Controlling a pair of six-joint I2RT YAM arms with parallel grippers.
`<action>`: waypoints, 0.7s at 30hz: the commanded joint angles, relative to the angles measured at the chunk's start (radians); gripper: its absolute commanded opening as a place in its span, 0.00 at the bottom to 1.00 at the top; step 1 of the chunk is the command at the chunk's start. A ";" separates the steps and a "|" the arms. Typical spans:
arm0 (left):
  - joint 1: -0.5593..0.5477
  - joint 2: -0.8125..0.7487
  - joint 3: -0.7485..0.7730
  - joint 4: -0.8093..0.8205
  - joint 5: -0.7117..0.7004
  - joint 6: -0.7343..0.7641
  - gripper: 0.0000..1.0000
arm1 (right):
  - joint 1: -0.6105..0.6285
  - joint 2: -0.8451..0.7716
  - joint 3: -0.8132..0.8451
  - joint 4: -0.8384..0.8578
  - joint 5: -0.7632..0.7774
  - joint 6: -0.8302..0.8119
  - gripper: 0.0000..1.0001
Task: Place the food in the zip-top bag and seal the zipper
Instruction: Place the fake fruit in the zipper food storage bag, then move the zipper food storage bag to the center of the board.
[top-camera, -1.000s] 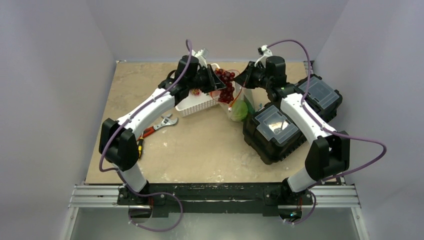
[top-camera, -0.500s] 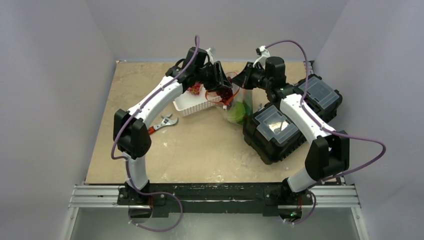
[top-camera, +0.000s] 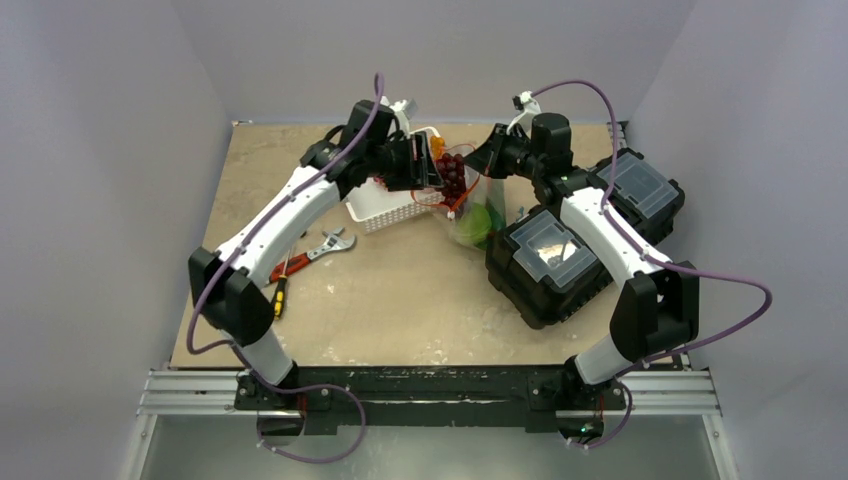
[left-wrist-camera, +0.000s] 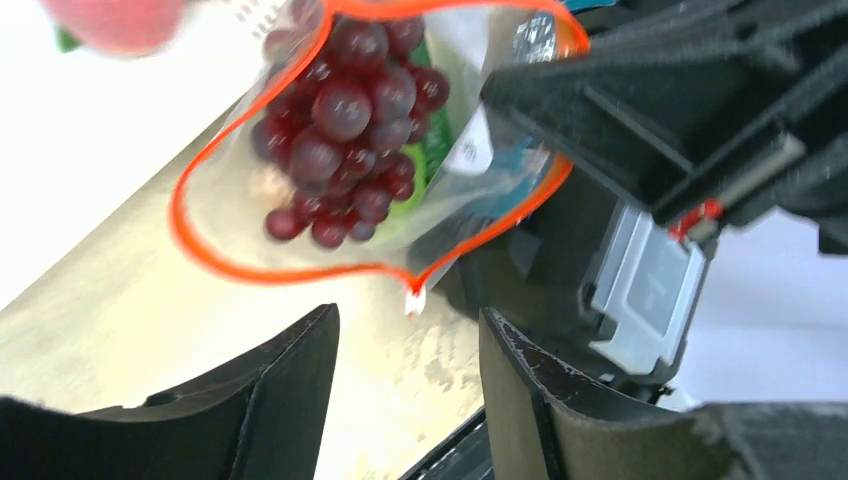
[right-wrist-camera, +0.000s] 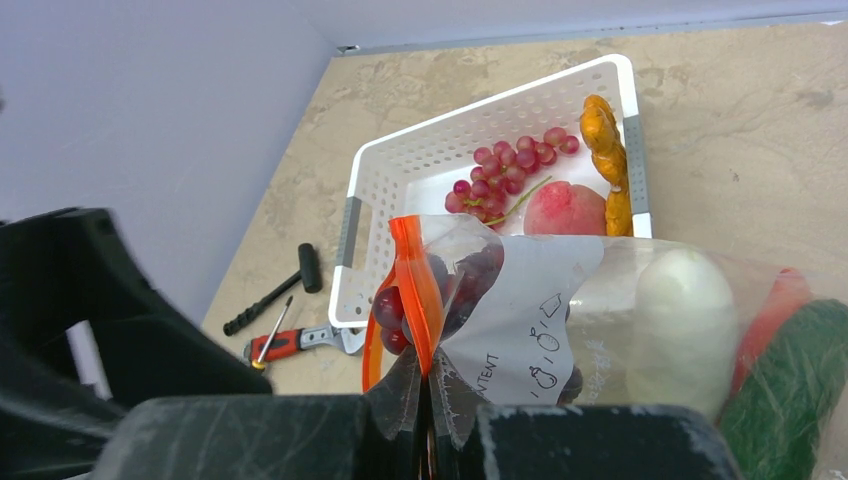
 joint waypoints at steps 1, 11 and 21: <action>0.008 -0.155 -0.100 -0.030 -0.176 0.112 0.53 | 0.005 -0.053 0.006 0.097 -0.037 0.015 0.00; 0.059 -0.033 -0.145 0.011 -0.192 0.061 0.49 | 0.011 -0.074 -0.001 0.094 -0.030 0.007 0.00; 0.061 0.098 -0.140 0.115 -0.086 -0.002 0.30 | 0.016 -0.074 0.002 0.089 -0.035 0.002 0.00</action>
